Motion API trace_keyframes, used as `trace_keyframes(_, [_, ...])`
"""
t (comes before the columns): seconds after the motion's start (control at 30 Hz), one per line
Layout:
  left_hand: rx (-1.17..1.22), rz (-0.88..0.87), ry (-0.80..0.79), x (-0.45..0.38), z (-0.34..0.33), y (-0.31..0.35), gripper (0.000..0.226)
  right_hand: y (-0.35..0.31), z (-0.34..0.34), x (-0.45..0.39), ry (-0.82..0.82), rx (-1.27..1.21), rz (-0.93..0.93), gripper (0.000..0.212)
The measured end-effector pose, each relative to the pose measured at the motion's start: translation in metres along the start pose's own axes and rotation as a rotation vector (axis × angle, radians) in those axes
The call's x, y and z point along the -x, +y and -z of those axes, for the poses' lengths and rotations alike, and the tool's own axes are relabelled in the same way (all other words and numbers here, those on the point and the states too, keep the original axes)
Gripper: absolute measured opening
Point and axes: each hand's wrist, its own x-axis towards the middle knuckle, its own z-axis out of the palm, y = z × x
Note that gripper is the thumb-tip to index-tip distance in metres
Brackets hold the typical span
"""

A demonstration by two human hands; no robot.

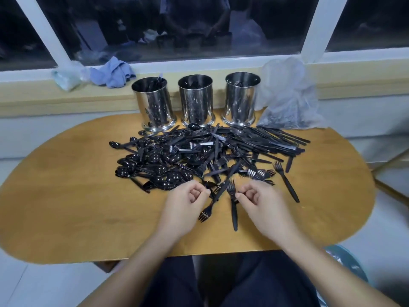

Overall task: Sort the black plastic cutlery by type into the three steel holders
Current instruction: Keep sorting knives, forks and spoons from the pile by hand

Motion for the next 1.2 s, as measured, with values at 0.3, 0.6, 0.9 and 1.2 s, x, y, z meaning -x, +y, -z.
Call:
trace_keyframes(0.3, [-0.389, -0.154, 0.081, 0.018, -0.023, -0.018, 0.019, 0.002, -0.019, 0.023, 0.024, 0.373, 0.027, 0.04])
trace_keyframes(0.6, [-0.357, -0.11, 0.106, 0.024, -0.023, -0.017, 0.023, 0.015, -0.021, 0.014, 0.058, 0.183, -0.058, 0.024])
trace_keyframes(0.9, [0.267, 0.109, 0.019, 0.02, 0.012, -0.007, 0.011, 0.024, -0.017, 0.012, 0.09, -0.043, 0.017, 0.021])
trace_keyframes(1.2, [0.756, 0.322, -0.091, 0.018, -0.007, 0.006, 0.013, 0.01, -0.032, 0.027, -0.039, -0.161, 0.268, 0.001])
